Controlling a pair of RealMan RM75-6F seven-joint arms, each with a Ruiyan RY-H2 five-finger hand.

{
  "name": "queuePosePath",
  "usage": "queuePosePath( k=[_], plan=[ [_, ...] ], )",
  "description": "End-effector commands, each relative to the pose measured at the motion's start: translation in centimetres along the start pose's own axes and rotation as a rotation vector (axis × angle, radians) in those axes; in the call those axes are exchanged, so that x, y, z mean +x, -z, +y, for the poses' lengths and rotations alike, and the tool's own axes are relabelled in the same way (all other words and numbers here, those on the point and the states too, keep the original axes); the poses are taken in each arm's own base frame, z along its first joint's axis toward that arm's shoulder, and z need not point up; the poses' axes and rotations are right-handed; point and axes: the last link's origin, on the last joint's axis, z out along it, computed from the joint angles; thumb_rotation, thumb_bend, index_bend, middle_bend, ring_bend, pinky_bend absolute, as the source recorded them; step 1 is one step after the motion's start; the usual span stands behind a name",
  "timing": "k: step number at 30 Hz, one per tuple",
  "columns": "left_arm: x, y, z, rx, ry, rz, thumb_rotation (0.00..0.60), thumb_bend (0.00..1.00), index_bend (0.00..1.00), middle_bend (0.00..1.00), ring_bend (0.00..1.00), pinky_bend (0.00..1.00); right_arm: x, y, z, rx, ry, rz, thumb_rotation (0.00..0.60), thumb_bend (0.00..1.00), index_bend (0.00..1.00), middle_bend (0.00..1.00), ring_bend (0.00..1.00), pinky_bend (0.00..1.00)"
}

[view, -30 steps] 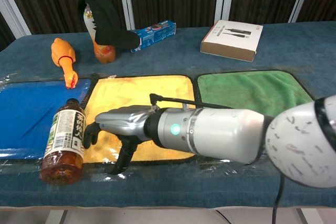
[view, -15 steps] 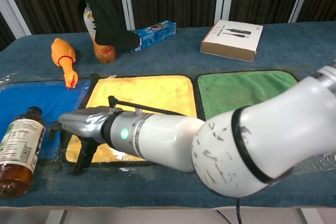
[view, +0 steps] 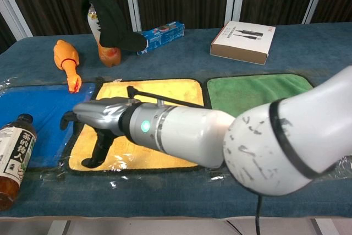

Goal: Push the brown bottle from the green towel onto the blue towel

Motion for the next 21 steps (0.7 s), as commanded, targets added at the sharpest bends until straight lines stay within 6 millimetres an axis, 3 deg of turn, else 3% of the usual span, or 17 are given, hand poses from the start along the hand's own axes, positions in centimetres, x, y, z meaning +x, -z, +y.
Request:
queuePosePath(
  k=[1, 2, 6, 11, 14, 17, 21],
  plan=[
    [0.3, -0.1, 0.1, -0.004, 0.017, 0.018, 0.600, 0.04, 0.00, 0.00, 0.00, 0.08, 2.1, 6.1, 5.6, -0.080, 0.077, 0.104, 0.600, 0.29, 0.09, 0.15, 0.04, 0.03],
    [0.4, -0.3, 0.3, -0.007, 0.028, 0.021, 0.600, 0.04, 0.00, 0.00, 0.00, 0.08, 2.6, 9.7, 7.2, -0.099, 0.102, 0.138, 0.600, 0.29, 0.07, 0.13, 0.03, 0.02],
    [0.6, -0.9, 1.1, -0.025, 0.043, 0.035, 0.600, 0.04, 0.00, 0.00, 0.00, 0.08, 3.2, 18.5, 11.4, -0.183, 0.147, 0.182, 0.600, 0.28, 0.00, 0.06, 0.00, 0.00],
    [1.1, -1.5, 3.5, -0.070, 0.038, 0.077, 0.600, 0.04, 0.00, 0.00, 0.00, 0.08, 2.7, 30.7, 16.3, -0.440, 0.260, 0.190, 0.600, 0.26, 0.00, 0.01, 0.00, 0.00],
    [0.8, -1.9, 4.8, -0.101, 0.026, 0.082, 0.600, 0.04, 0.00, 0.00, 0.00, 0.08, 1.2, 36.1, 18.2, -0.601, 0.242, 0.199, 0.600, 0.24, 0.00, 0.00, 0.00, 0.00],
    [0.4, -2.4, 5.8, -0.066, -0.002, 0.058, 0.600, 0.03, 0.00, 0.00, 0.00, 0.08, -0.1, 39.9, 19.2, -0.718, 0.224, 0.267, 0.600, 0.24, 0.00, 0.00, 0.00, 0.00],
    [0.0, -2.6, 6.5, -0.016, -0.060, 0.032, 0.600, 0.03, 0.00, 0.00, 0.00, 0.08, -0.7, 43.0, 19.2, -0.779, 0.224, 0.389, 0.600, 0.24, 0.00, 0.00, 0.00, 0.00]
  ],
)
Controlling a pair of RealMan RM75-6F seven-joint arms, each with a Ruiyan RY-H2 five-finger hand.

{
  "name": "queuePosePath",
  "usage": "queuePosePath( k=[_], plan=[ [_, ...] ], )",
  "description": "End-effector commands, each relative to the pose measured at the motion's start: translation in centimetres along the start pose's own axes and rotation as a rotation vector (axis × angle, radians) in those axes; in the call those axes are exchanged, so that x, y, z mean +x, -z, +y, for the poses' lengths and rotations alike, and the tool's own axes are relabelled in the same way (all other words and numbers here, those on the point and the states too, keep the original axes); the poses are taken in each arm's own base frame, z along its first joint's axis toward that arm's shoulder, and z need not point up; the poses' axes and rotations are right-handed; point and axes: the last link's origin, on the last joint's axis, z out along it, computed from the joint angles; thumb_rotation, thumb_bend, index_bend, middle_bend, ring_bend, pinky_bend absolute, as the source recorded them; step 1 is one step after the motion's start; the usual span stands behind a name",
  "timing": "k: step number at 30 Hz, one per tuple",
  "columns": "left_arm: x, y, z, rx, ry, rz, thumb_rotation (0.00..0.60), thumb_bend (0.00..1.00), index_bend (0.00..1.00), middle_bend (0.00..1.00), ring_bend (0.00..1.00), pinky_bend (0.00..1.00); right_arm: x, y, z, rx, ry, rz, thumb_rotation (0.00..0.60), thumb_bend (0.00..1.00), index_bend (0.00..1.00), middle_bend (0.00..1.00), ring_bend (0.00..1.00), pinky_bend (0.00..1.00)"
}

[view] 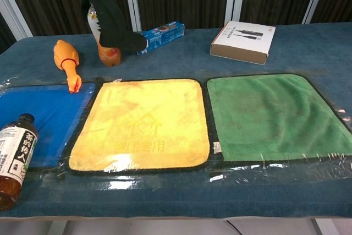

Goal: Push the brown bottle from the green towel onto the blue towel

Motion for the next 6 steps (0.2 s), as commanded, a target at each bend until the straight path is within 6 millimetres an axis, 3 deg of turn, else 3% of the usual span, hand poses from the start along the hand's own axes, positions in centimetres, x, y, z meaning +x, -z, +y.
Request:
queuePosePath(
  k=[1, 6],
  plan=[
    [-0.50, -0.38, 1.16, 0.039, -0.047, -0.035, 0.600, 0.03, 0.00, 0.00, 0.00, 0.08, 0.18, 3.81, 2.96, -0.071, -0.029, 0.099, 0.600, 0.24, 0.00, 0.00, 0.00, 0.00],
    [-0.54, -0.16, 1.32, 0.031, -0.045, -0.045, 0.600, 0.03, 0.00, 0.00, 0.00, 0.08, 0.45, 4.38, 3.19, -0.052, -0.042, 0.125, 0.600, 0.24, 0.00, 0.00, 0.00, 0.00]
  ],
)
